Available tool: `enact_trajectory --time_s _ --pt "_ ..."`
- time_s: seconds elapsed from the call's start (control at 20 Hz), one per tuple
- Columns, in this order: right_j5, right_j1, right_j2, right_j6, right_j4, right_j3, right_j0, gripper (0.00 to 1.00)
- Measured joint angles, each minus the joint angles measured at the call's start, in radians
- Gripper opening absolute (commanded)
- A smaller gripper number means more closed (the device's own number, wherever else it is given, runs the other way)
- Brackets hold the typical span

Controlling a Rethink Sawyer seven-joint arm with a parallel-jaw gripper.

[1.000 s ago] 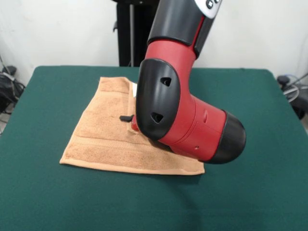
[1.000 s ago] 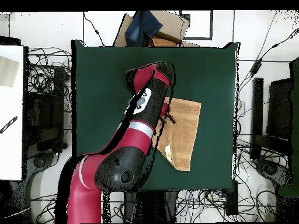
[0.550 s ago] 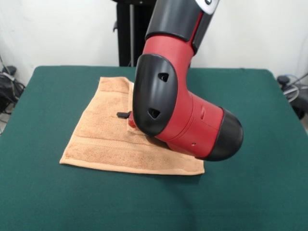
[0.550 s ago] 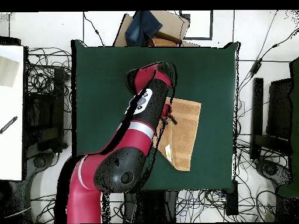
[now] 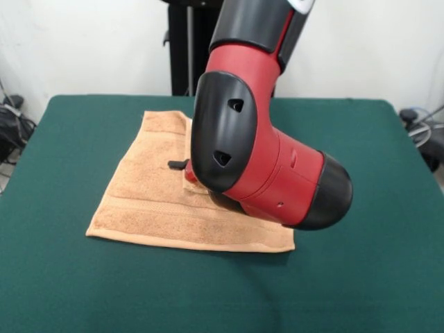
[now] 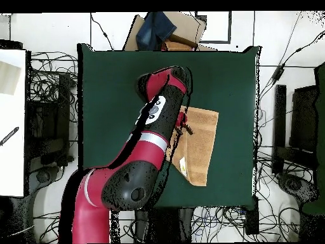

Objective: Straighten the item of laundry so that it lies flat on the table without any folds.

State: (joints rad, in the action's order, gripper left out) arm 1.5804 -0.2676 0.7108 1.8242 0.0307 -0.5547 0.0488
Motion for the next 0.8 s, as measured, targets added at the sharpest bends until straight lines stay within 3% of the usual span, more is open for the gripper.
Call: enact_trajectory --time_s 0.5,0.8 --pt "0.0 -0.008 0.0 0.0 0.0 0.016 -0.003 1.0" --pt "0.009 -0.065 0.001 0.0 -0.001 0.141 -0.035 1.0"
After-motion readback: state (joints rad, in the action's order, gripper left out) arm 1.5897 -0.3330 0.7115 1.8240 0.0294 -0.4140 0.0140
